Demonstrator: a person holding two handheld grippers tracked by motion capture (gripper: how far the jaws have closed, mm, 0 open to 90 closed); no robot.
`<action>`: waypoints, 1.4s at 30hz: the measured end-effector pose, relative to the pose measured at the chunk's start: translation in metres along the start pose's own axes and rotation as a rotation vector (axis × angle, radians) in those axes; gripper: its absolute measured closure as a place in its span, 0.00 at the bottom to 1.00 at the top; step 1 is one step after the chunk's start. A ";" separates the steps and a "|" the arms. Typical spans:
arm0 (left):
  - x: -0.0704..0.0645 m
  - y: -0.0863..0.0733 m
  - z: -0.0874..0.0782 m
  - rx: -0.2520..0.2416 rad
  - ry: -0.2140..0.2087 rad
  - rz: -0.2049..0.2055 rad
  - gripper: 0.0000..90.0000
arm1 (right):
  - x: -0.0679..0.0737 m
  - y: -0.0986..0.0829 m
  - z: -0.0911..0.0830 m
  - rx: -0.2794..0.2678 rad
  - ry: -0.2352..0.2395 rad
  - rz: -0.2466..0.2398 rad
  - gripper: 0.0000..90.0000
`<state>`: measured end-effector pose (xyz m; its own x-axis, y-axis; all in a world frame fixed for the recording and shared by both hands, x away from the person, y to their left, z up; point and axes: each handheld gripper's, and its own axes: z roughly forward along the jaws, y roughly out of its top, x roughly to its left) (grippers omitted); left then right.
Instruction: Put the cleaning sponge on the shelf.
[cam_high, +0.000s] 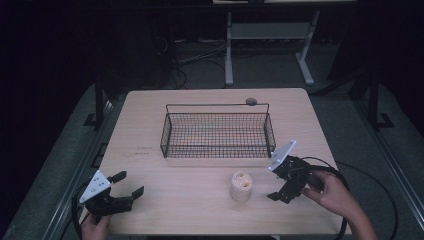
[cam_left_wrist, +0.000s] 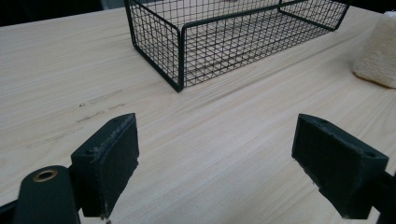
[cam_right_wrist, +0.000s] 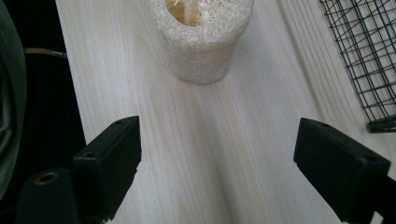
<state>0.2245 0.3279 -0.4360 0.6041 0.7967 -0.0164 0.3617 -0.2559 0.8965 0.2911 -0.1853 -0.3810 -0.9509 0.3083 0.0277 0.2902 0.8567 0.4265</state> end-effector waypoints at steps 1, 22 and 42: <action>0.000 0.000 0.000 -0.003 0.000 -0.001 0.16 | 0.000 0.001 0.000 0.002 0.000 0.000 0.16; 0.001 0.000 -0.001 -0.006 -0.002 -0.004 0.16 | 0.003 0.027 0.006 0.020 0.030 -0.059 0.16; 0.001 0.001 -0.001 -0.008 -0.003 0.000 0.16 | 0.007 0.056 0.025 0.049 0.061 -0.116 0.16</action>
<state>0.2244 0.3288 -0.4349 0.6066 0.7948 -0.0174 0.3559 -0.2518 0.9000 0.3030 -0.1253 -0.3794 -0.9827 0.1815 0.0366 0.1815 0.9048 0.3852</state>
